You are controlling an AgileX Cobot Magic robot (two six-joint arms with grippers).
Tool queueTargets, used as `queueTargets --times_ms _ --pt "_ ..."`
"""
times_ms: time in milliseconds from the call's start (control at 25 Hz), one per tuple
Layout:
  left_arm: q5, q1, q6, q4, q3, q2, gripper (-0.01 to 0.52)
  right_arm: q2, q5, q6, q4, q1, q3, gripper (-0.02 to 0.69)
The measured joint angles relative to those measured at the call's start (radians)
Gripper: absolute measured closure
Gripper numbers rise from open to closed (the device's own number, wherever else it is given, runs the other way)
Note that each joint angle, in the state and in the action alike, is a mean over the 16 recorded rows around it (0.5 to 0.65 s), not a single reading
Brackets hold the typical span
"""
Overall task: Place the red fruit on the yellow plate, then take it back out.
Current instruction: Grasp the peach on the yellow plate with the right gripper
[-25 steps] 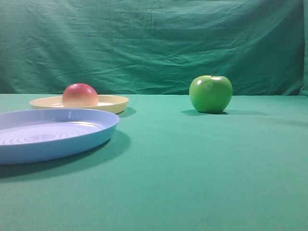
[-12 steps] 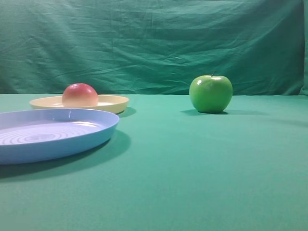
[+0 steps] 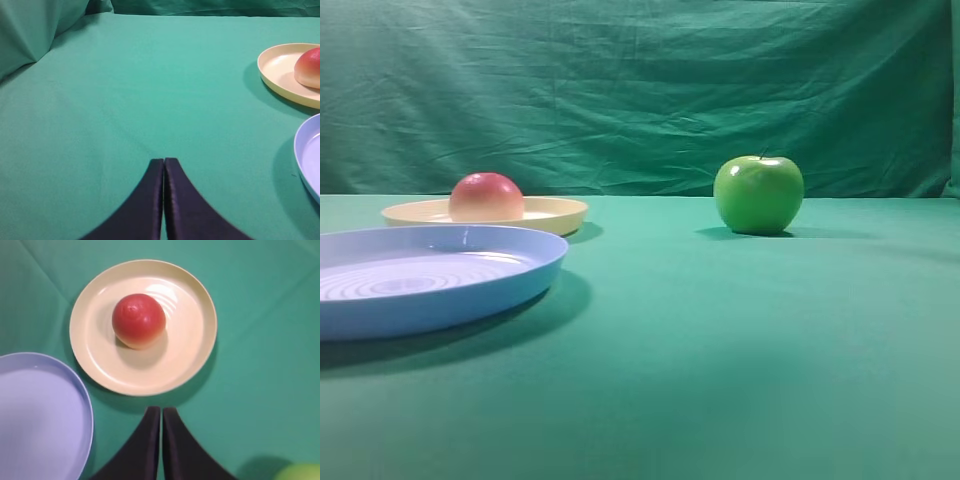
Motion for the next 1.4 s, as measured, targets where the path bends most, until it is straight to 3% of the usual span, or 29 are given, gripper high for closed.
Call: queueTargets --times_ms 200,640,840,1160,1400 --pt "0.000 0.000 0.000 0.000 0.000 0.000 0.514 0.179 0.001 -0.043 0.024 0.056 -0.185 0.579" --pt "0.000 0.000 0.000 0.000 0.000 0.000 0.514 0.404 -0.104 -0.148 0.125 0.113 -0.373 0.158" --pt "0.000 0.000 0.000 0.000 0.000 0.000 0.514 0.452 -0.184 -0.177 0.153 0.125 -0.383 0.036" --pt "0.000 0.000 0.000 0.000 0.000 0.000 0.514 0.515 -0.257 -0.188 0.162 0.132 -0.384 0.069" --pt "0.000 0.000 0.000 0.000 0.000 0.000 0.514 0.542 -0.262 -0.189 0.166 0.133 -0.385 0.217"
